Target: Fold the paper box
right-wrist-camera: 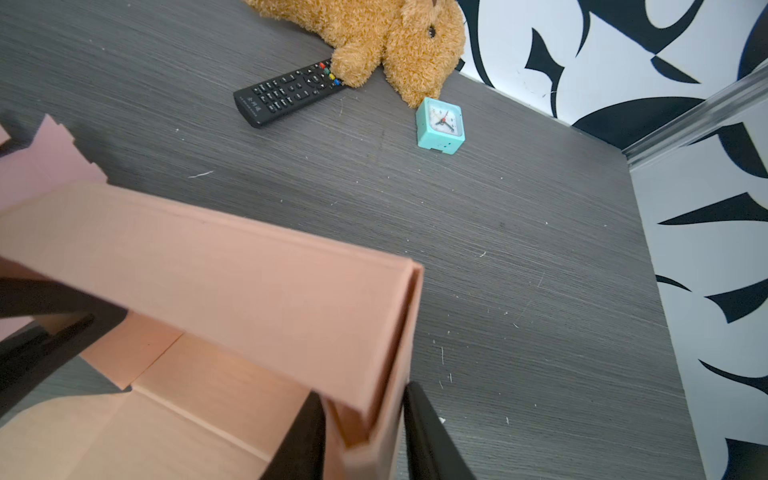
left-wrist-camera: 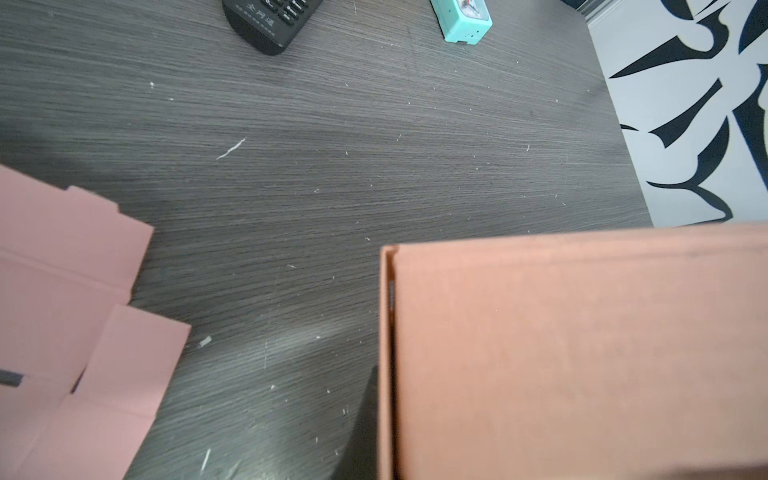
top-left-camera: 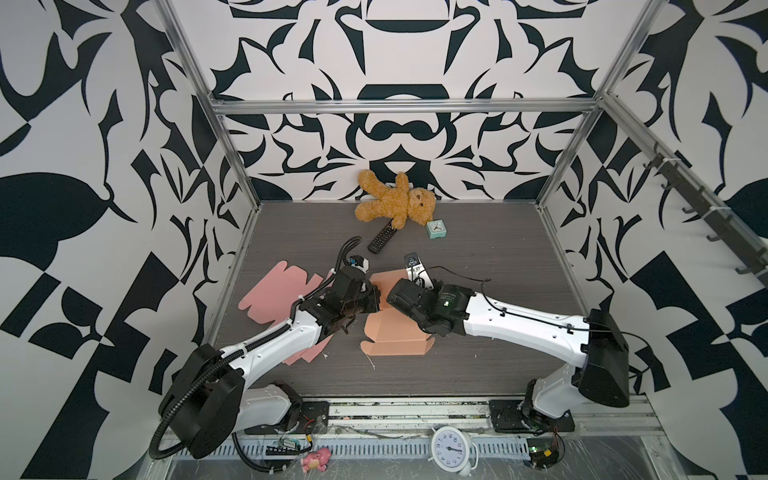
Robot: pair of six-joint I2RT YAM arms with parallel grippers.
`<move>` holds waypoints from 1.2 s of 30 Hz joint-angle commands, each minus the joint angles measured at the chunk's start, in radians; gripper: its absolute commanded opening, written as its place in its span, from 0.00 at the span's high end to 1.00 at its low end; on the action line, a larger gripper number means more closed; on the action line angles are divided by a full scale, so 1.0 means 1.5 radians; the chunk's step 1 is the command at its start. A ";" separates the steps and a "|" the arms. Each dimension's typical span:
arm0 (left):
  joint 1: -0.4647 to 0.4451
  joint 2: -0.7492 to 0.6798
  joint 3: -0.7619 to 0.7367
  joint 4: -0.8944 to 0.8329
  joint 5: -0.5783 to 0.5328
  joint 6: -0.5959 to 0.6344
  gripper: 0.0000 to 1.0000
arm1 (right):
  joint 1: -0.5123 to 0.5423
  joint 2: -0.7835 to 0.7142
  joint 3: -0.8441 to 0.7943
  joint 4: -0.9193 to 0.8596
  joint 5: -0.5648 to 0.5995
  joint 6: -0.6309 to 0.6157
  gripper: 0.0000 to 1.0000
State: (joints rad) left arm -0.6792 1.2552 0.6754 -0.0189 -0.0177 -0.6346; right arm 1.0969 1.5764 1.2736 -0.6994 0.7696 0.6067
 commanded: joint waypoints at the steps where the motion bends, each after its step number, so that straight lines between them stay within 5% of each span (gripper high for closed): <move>1: -0.003 0.005 -0.002 0.027 0.020 -0.016 1.00 | 0.006 0.011 0.030 -0.027 0.055 0.022 0.67; 16: -0.004 0.008 0.003 0.046 0.033 -0.032 1.00 | 0.013 0.064 0.078 -0.114 0.150 0.066 0.90; 28: -0.004 0.035 -0.003 0.084 0.024 -0.054 1.00 | 0.017 0.076 0.076 -0.151 0.213 0.130 0.88; 36: -0.004 0.030 -0.015 0.091 0.015 -0.060 1.00 | 0.017 0.083 0.081 -0.154 0.234 0.140 0.98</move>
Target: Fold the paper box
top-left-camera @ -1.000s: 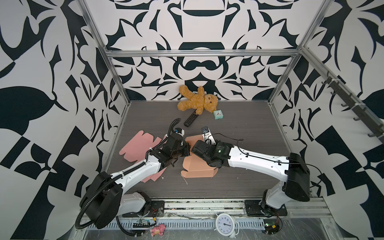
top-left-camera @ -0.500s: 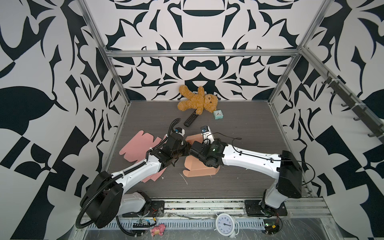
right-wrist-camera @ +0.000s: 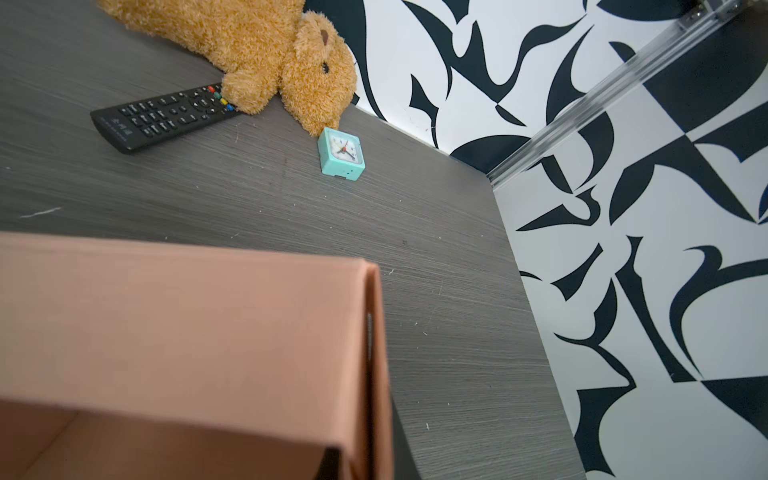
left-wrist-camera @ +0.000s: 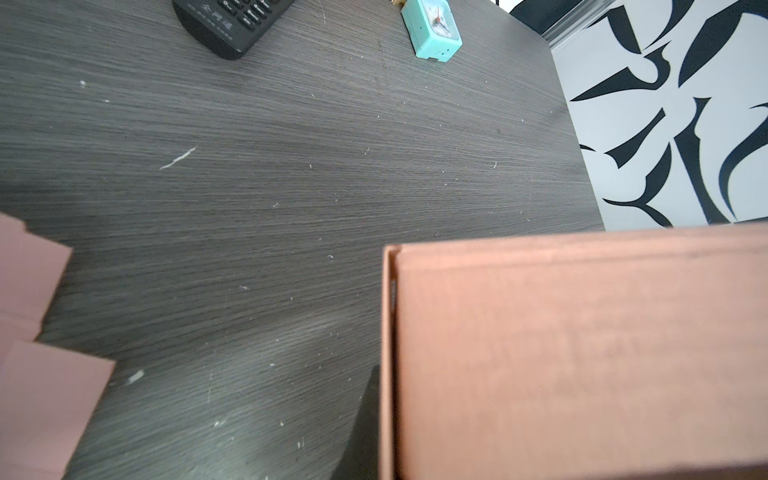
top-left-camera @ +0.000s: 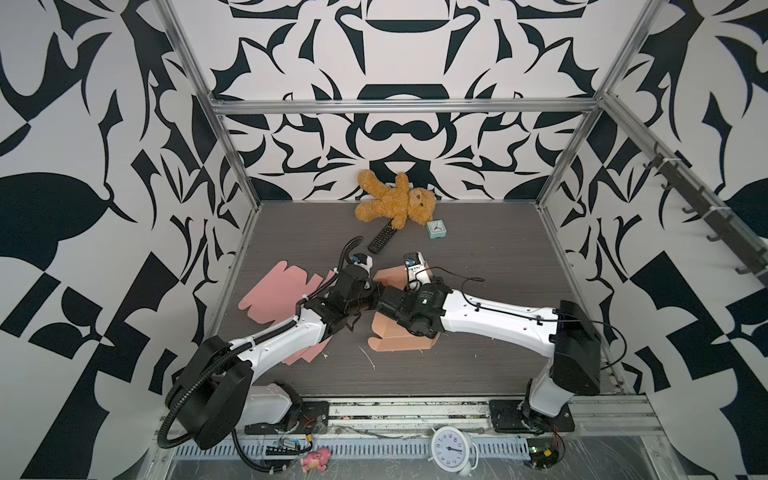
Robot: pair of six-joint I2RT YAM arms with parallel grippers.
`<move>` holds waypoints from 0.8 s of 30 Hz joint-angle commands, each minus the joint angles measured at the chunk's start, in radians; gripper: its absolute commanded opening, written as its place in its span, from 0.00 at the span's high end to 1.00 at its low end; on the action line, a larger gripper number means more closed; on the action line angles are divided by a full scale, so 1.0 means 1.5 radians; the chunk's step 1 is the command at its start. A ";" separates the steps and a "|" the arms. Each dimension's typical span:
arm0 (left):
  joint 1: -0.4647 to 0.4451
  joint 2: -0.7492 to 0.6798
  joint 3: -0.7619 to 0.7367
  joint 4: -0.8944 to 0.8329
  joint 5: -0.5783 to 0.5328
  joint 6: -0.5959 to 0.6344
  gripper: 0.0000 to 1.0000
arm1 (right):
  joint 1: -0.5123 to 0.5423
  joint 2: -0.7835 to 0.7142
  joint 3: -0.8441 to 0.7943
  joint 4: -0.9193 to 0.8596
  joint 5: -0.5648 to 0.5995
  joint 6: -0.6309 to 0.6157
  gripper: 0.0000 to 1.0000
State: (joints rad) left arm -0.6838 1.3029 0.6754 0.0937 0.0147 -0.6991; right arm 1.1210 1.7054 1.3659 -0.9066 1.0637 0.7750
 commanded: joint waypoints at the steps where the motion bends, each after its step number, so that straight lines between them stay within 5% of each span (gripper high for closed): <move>1: -0.001 -0.002 -0.015 0.017 -0.008 -0.018 1.00 | 0.001 -0.002 0.020 -0.020 0.043 0.030 0.99; 5: -0.005 -0.008 -0.021 0.018 -0.016 -0.021 1.00 | 0.002 0.008 0.026 -0.030 0.042 0.040 1.00; 10: -0.006 -0.006 -0.025 0.020 -0.029 -0.021 1.00 | 0.006 0.003 0.029 -0.038 0.044 0.061 0.83; 15: -0.006 0.002 -0.028 0.022 -0.046 -0.019 1.00 | 0.007 -0.025 -0.008 -0.011 0.038 0.064 0.81; 24: -0.014 0.029 -0.017 0.028 -0.050 -0.018 1.00 | 0.007 -0.025 -0.017 -0.013 0.044 0.077 0.95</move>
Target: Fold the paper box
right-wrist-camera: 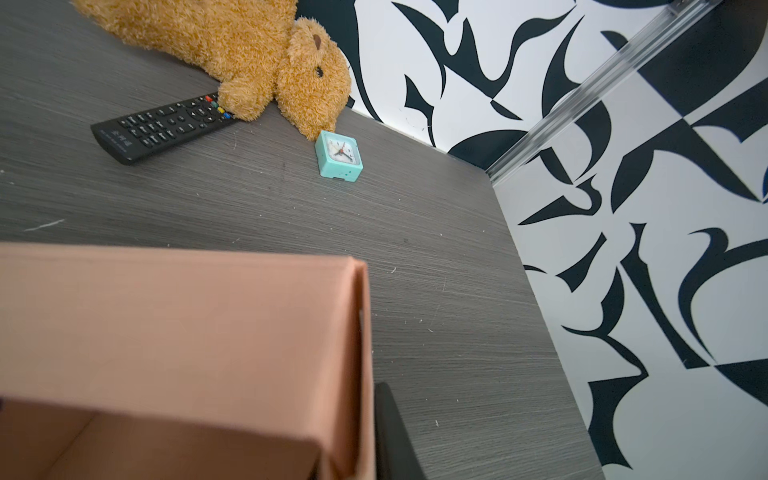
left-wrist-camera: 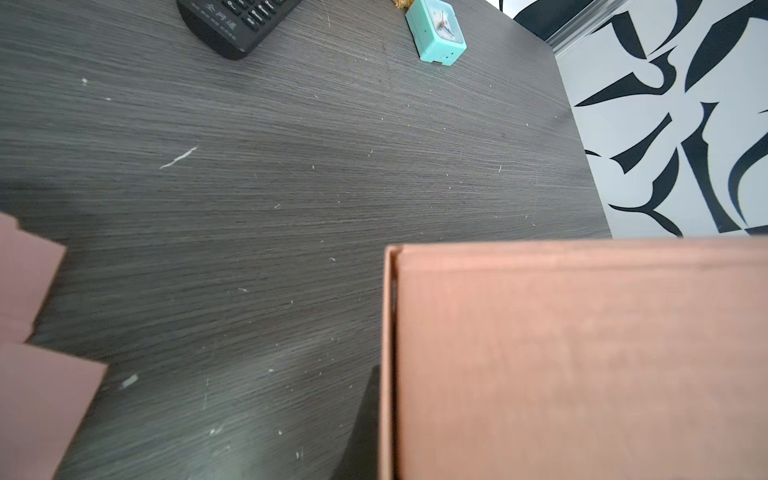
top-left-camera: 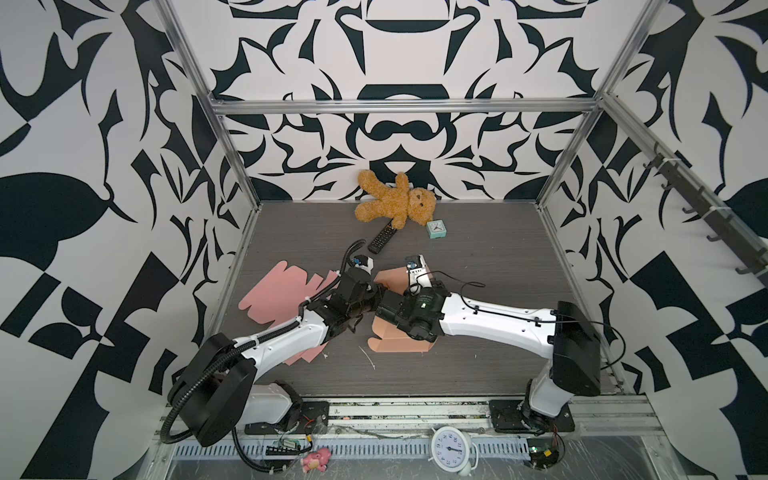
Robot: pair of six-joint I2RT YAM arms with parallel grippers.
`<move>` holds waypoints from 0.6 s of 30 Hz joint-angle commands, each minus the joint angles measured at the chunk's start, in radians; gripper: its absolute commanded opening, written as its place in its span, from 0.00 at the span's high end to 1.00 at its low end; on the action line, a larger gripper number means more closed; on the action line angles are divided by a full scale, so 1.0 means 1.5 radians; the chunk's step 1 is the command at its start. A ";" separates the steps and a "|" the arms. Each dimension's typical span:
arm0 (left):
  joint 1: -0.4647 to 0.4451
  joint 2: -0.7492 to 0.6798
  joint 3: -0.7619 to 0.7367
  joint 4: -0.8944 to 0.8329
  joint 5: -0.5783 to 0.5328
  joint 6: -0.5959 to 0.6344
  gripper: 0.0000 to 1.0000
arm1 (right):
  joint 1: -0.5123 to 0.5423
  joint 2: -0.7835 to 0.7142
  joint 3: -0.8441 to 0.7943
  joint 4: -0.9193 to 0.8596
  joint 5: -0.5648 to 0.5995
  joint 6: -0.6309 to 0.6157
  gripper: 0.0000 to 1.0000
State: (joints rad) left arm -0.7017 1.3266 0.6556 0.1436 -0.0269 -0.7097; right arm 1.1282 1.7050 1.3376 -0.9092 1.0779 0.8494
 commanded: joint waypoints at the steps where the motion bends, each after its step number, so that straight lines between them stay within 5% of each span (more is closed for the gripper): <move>1: -0.003 0.015 -0.002 -0.006 -0.024 -0.011 1.00 | 0.002 -0.025 0.001 -0.010 0.035 0.027 0.96; 7: -0.009 0.017 -0.002 -0.005 -0.035 -0.013 1.00 | 0.002 -0.018 0.000 -0.018 0.035 0.033 0.96; 18: -0.010 0.030 -0.001 -0.002 -0.050 -0.008 1.00 | 0.030 -0.124 -0.050 0.074 -0.015 -0.008 0.55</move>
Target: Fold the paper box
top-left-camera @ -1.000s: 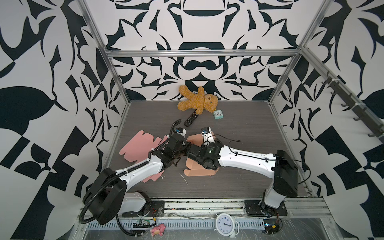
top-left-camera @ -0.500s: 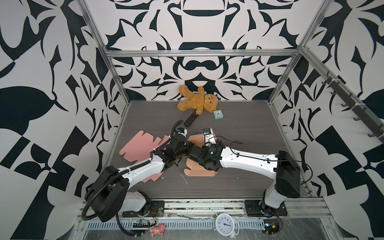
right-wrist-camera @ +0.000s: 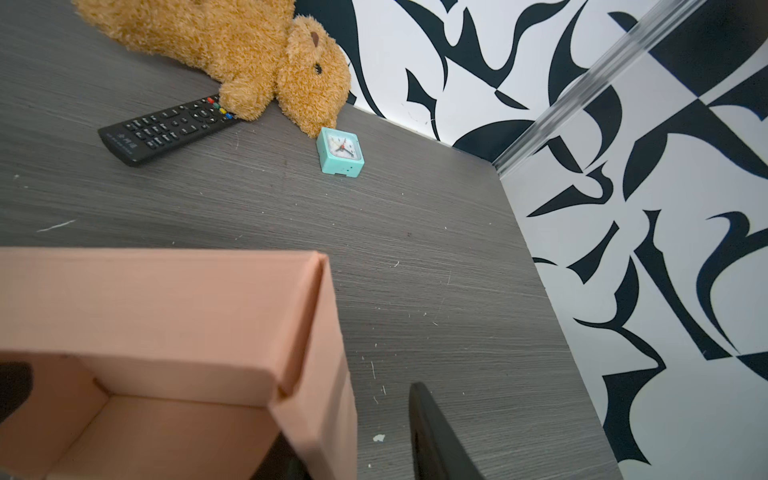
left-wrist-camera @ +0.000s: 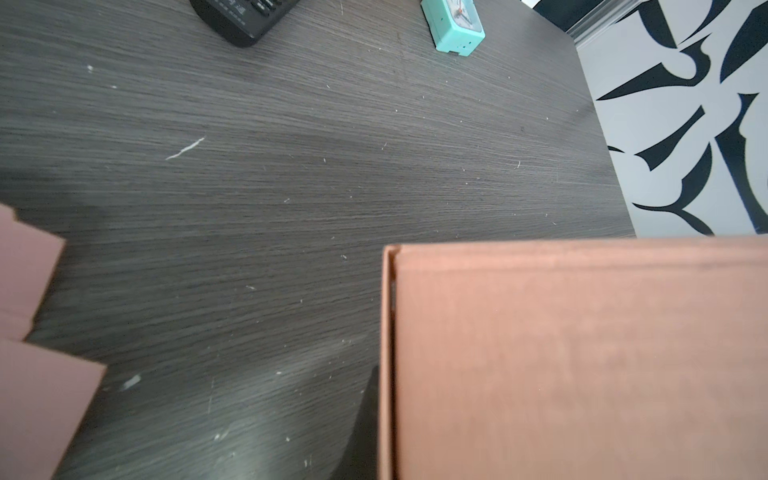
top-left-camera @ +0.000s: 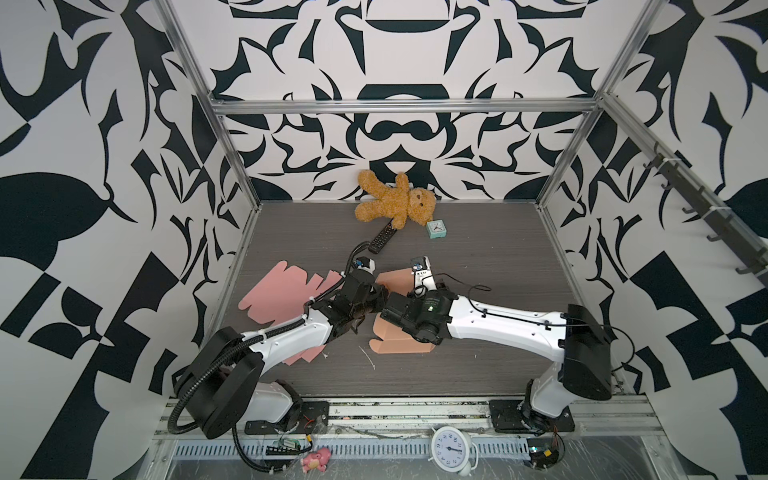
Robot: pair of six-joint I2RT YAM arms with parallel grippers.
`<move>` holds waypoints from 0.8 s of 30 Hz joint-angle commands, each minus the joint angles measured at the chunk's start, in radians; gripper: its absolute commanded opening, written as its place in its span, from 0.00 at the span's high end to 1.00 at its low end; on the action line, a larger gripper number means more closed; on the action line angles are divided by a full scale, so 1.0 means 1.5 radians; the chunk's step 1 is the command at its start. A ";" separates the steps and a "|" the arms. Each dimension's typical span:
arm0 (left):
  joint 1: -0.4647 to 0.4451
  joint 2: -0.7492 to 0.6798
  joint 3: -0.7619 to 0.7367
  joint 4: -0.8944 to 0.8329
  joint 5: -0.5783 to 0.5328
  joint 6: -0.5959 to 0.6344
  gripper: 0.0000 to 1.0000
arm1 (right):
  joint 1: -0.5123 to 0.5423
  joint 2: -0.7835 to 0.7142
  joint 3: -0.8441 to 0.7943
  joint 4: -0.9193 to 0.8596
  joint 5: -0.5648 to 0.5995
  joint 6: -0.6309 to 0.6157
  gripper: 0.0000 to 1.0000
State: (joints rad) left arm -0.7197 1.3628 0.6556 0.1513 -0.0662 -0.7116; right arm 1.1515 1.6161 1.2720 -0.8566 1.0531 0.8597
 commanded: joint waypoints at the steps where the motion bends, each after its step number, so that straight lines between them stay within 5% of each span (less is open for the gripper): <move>1: 0.002 0.007 -0.002 -0.006 -0.027 -0.004 1.00 | 0.015 -0.080 -0.014 0.052 -0.012 -0.022 0.53; 9: 0.002 0.015 0.001 -0.010 -0.045 0.056 1.00 | 0.015 -0.172 -0.043 0.104 -0.094 -0.063 0.42; 13: -0.012 0.019 -0.019 0.033 -0.047 0.175 0.97 | -0.007 -0.225 -0.039 0.132 -0.235 -0.109 0.33; 24: -0.081 0.057 -0.037 0.132 -0.082 0.345 0.96 | -0.146 -0.219 -0.066 0.194 -0.493 -0.169 0.33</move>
State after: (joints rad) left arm -0.8227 1.4307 0.6117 0.2611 -0.1665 -0.2981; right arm 0.9718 1.2736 1.1847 -0.6079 0.4618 0.6529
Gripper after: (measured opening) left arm 0.093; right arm 0.672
